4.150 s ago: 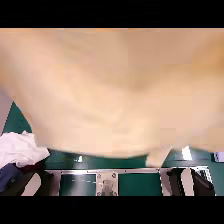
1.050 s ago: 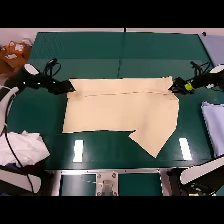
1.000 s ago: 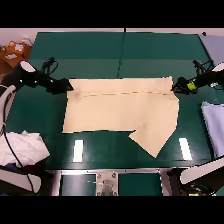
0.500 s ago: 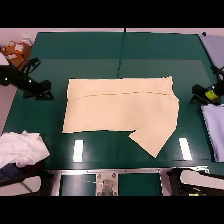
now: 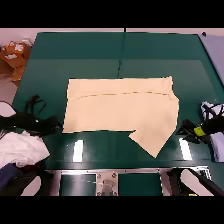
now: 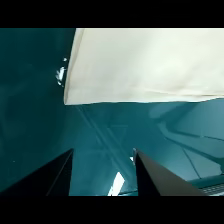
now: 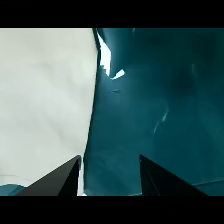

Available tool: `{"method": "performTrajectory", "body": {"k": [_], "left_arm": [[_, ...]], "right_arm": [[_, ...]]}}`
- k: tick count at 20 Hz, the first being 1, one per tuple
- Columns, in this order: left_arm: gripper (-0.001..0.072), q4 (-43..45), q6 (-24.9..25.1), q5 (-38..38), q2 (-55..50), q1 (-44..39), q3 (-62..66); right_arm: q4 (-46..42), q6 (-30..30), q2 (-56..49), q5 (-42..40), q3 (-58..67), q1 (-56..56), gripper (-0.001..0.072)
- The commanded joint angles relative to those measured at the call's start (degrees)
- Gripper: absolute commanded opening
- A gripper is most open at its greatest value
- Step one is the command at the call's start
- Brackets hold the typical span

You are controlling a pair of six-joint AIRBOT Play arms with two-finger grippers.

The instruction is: Fold the shirts.

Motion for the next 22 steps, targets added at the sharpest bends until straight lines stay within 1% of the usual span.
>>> {"method": "performTrajectory", "body": {"k": [1, 2, 3, 6, 8, 10, 11, 13, 14, 15, 16, 18, 19, 20, 22], "left_arm": [[0.0436, -7.30, 1.40, 6.69, 1.49, 0.00, -9.42], [0.0437, -7.28, 1.60, 8.15, 1.49, 0.00, -10.40], [0.0436, -7.28, 2.45, 10.32, 1.49, 0.00, -10.88], [0.0436, -9.86, 2.27, 15.87, 1.49, 0.00, -10.84], [0.0436, -11.87, 2.25, 17.09, 1.51, 0.00, -10.82], [0.0436, -17.05, 2.38, 18.99, 1.51, 0.00, -10.82], [0.0437, -16.90, 3.04, 19.26, 1.51, 0.00, -10.84], [0.0436, -16.63, 0.22, 15.43, 1.51, 0.00, -10.88], [0.0424, -16.15, -0.74, 13.07, 1.57, -0.39, -10.88], [0.0424, -14.03, -3.13, 12.46, 1.68, -2.54, -10.88], [0.0424, -10.47, -8.22, 13.33, 2.38, -6.51, -10.88], [0.0424, -3.26, -22.60, 17.64, 2.54, -15.76, -10.60], [0.0424, -0.66, -28.61, 20.41, 2.54, -19.30, -10.60], [0.0424, 2.54, -33.88, 23.71, 2.54, -22.18, -10.60], [0.0424, 10.08, -43.28, 28.83, 1.90, -24.68, -10.60]], "right_arm": [[6.86, -0.87, 1.25, -6.97, -7.98, -0.15, 0.0447], [7.26, -1.33, 1.22, -8.07, -8.94, -0.15, 0.0479], [7.26, -1.42, 1.22, -8.94, -9.66, -0.15, 0.0488], [7.15, -1.42, 1.22, -9.18, -10.03, -0.15, 0.0488], [7.19, -1.42, 1.22, -9.20, -10.03, -0.15, 0.0488], [7.21, -1.42, 1.22, -9.42, -10.03, -0.15, 0.0488], [7.21, -1.42, 1.22, -9.42, -10.01, -0.15, 0.0488], [7.52, -1.42, 1.22, -9.51, -10.01, -0.15, 0.0488], [7.54, -1.42, 1.22, -9.92, -10.01, -0.15, 0.0488], [7.54, -1.42, 1.22, -10.25, -10.01, -0.15, 0.0488], [7.65, -1.42, 1.22, -10.38, -10.01, -0.15, 0.0488], [7.91, -1.42, 1.22, -10.71, -10.01, -0.15, 0.0488], [8.07, -1.42, 1.22, -10.82, -10.01, -0.15, 0.0488], [8.07, -1.42, 1.22, -10.91, -10.01, -0.15, 0.0488], [9.70, -1.44, 1.16, -11.96, -10.14, -0.15, 0.0487]]}}
